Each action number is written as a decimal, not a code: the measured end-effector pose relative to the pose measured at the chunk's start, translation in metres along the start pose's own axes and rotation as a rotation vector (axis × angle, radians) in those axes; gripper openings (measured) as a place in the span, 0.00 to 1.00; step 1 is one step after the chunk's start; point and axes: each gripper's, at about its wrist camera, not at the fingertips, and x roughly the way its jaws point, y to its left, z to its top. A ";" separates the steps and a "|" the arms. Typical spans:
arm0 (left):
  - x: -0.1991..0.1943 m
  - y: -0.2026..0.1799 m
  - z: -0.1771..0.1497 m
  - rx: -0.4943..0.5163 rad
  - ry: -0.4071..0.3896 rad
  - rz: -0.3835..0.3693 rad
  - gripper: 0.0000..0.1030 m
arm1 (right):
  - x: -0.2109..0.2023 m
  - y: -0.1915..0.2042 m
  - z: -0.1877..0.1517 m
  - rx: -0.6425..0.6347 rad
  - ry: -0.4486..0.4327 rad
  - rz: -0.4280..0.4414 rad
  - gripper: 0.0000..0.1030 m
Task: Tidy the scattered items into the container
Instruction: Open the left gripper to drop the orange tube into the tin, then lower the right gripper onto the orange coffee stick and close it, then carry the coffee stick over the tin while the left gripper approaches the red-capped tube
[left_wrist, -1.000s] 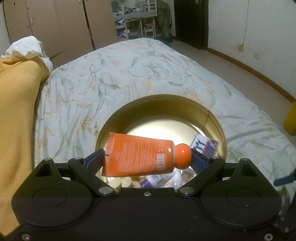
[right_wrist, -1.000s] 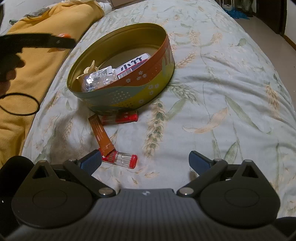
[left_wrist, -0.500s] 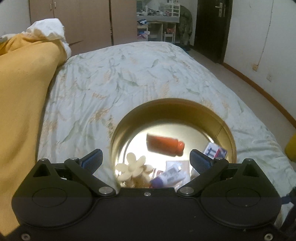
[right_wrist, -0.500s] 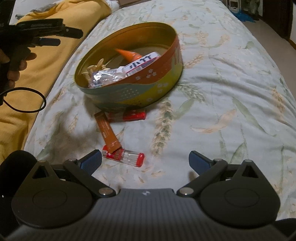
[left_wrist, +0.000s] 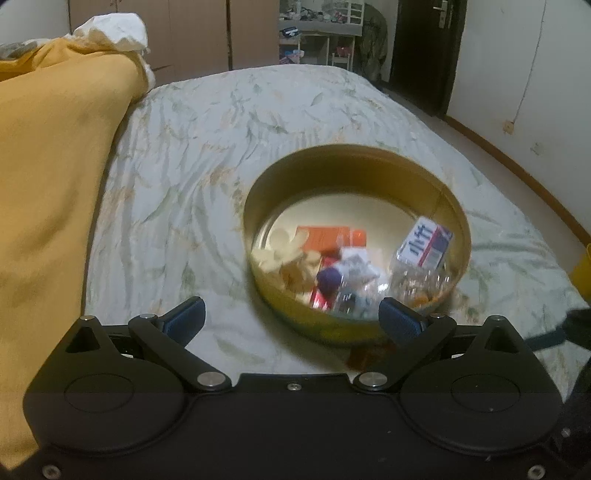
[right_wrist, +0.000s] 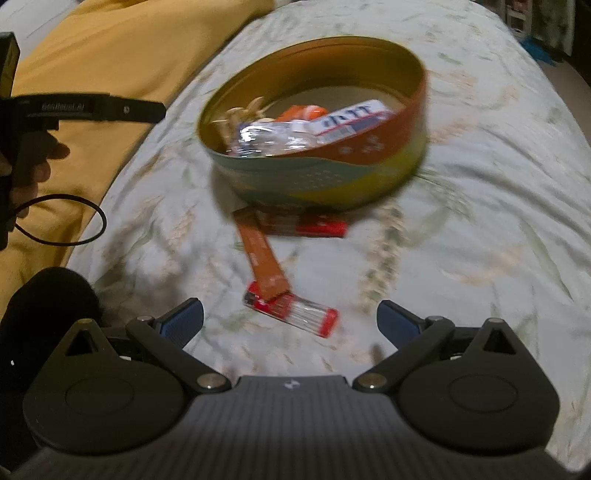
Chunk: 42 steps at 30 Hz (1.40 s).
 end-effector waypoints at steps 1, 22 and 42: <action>-0.003 0.002 -0.005 -0.006 0.000 0.000 0.97 | 0.004 0.003 0.002 -0.012 0.006 0.005 0.97; -0.024 0.002 -0.051 -0.010 -0.009 0.052 0.95 | 0.095 0.041 0.036 -0.169 0.153 -0.039 0.47; -0.053 0.004 -0.047 0.132 -0.143 0.281 0.94 | 0.007 0.031 0.041 -0.115 0.060 0.037 0.22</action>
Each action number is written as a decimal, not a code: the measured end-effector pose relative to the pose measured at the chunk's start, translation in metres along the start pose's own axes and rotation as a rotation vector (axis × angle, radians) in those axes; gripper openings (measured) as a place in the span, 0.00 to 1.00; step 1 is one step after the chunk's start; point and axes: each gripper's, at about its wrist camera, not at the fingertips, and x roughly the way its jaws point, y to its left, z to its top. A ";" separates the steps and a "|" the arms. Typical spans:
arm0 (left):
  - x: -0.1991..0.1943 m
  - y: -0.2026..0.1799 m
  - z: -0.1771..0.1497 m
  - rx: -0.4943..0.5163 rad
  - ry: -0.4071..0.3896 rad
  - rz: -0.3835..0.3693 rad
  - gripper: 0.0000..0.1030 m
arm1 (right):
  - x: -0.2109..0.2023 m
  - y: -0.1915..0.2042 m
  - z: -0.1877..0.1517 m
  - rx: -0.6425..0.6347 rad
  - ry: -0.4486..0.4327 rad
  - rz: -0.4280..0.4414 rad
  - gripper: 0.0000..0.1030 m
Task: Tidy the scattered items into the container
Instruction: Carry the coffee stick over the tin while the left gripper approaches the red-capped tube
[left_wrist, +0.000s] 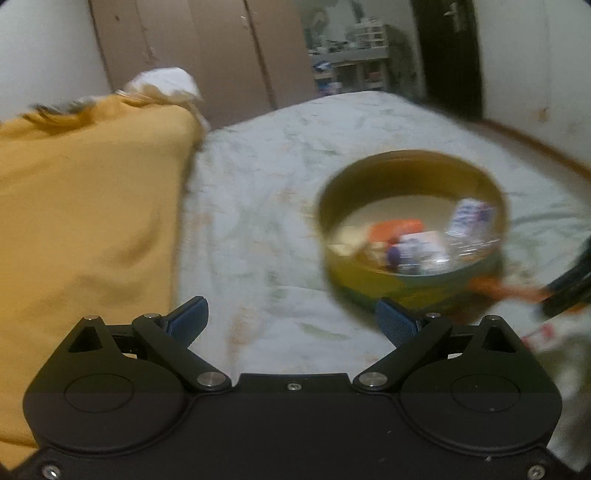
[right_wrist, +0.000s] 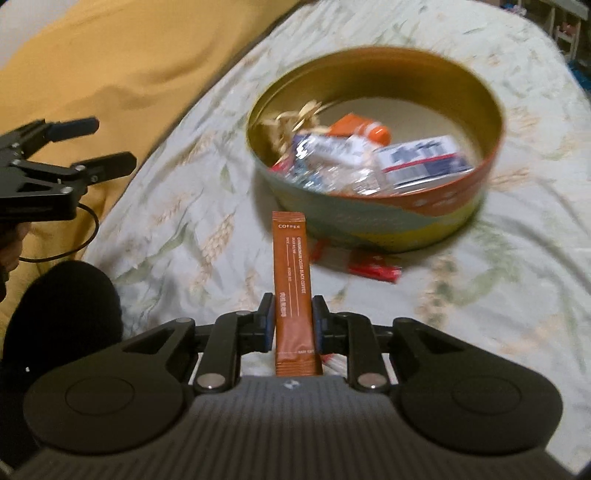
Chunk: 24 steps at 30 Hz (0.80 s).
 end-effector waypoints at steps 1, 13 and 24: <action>0.001 0.001 0.001 0.021 -0.008 0.043 0.94 | -0.008 -0.004 0.000 0.013 -0.010 0.001 0.22; -0.031 0.032 0.021 -0.017 -0.134 -0.003 0.97 | -0.060 -0.036 0.011 0.072 -0.081 -0.035 0.22; -0.006 -0.041 0.013 -0.010 -0.002 -0.450 0.98 | -0.081 -0.038 0.025 0.051 -0.113 -0.060 0.22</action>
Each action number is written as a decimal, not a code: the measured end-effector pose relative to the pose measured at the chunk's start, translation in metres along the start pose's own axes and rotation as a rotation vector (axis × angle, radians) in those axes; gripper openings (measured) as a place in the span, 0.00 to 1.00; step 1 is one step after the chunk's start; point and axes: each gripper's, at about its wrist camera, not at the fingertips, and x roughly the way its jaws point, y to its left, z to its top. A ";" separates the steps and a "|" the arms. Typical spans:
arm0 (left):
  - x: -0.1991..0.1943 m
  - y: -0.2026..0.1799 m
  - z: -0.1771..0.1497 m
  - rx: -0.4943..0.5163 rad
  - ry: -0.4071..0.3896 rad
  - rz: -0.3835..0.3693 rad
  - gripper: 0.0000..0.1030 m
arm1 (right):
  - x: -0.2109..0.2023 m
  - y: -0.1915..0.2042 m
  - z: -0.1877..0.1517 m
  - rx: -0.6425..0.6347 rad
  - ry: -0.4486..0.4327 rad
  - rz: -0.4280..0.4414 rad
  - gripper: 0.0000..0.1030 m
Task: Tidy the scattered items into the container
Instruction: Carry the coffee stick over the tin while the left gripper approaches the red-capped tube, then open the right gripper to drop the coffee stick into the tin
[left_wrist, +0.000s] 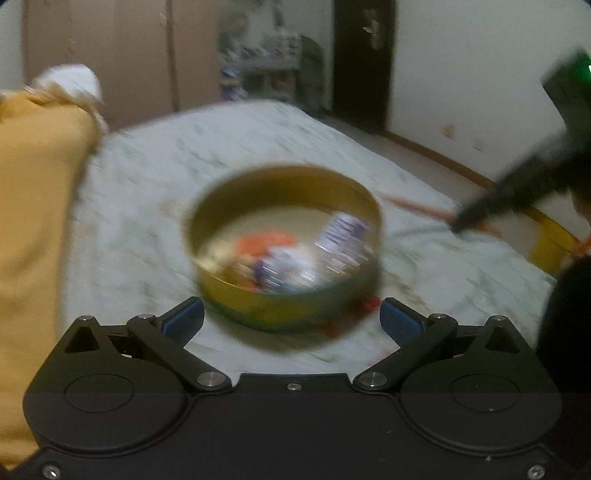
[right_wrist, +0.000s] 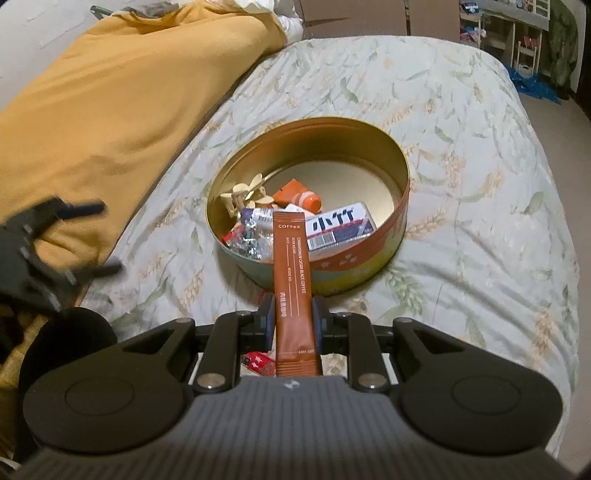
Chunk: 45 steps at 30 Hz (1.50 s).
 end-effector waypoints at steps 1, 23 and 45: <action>0.006 -0.006 -0.004 -0.002 0.009 -0.021 0.98 | -0.002 0.000 0.002 -0.002 -0.002 0.001 0.22; 0.109 -0.089 -0.047 -0.175 0.226 -0.074 0.94 | -0.011 0.001 0.029 -0.024 -0.049 0.008 0.22; 0.145 -0.114 -0.059 -0.354 0.281 0.118 0.95 | 0.050 0.015 0.084 -0.038 -0.062 -0.037 0.36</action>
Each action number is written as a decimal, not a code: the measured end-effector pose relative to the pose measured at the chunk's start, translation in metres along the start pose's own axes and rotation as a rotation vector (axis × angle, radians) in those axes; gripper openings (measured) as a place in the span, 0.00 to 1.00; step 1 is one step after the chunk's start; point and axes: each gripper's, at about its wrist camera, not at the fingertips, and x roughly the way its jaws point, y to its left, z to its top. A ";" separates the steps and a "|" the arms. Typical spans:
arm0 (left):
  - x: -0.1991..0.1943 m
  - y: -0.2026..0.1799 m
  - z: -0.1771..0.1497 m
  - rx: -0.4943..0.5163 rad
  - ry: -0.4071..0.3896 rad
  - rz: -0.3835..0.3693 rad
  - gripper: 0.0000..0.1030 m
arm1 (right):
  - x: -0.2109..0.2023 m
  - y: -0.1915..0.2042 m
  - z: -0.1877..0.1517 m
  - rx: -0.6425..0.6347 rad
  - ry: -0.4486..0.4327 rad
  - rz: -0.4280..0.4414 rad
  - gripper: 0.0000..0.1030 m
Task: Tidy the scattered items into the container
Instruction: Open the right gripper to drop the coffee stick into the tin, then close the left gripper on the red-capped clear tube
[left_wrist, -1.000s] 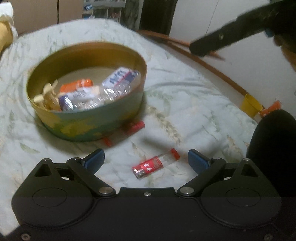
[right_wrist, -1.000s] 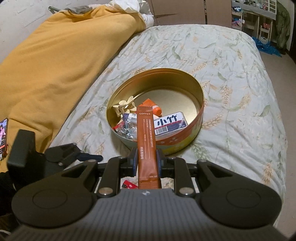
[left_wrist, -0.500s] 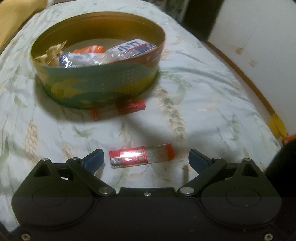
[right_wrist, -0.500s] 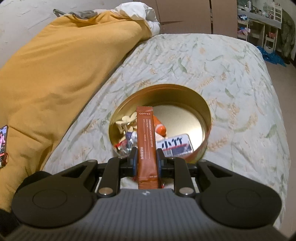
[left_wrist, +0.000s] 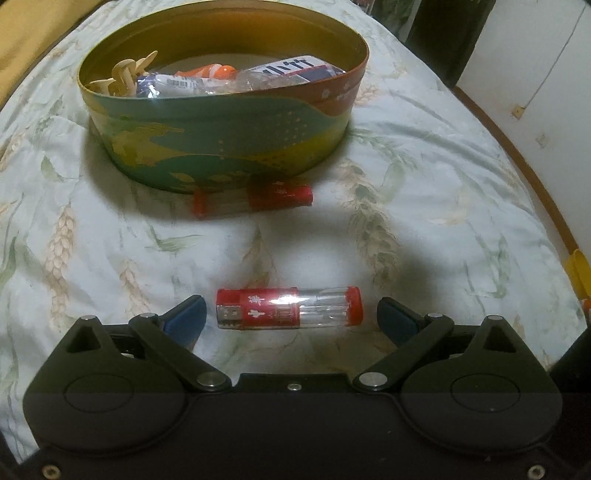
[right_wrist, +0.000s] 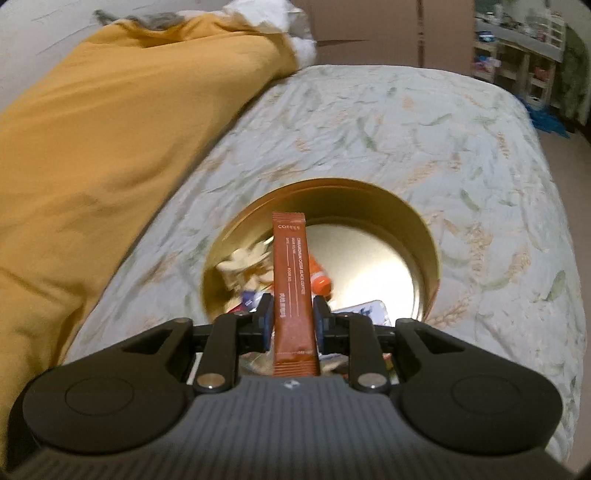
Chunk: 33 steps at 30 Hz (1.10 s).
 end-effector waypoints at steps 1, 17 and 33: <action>0.000 0.000 0.000 -0.002 0.002 0.002 0.95 | 0.004 -0.002 0.002 0.018 -0.008 -0.023 0.61; -0.005 0.002 -0.007 0.020 -0.026 0.023 0.78 | -0.030 -0.040 -0.037 0.201 -0.071 -0.103 1.00; -0.042 0.049 -0.010 -0.016 -0.006 -0.057 0.78 | -0.024 -0.040 -0.074 0.256 -0.020 -0.103 1.00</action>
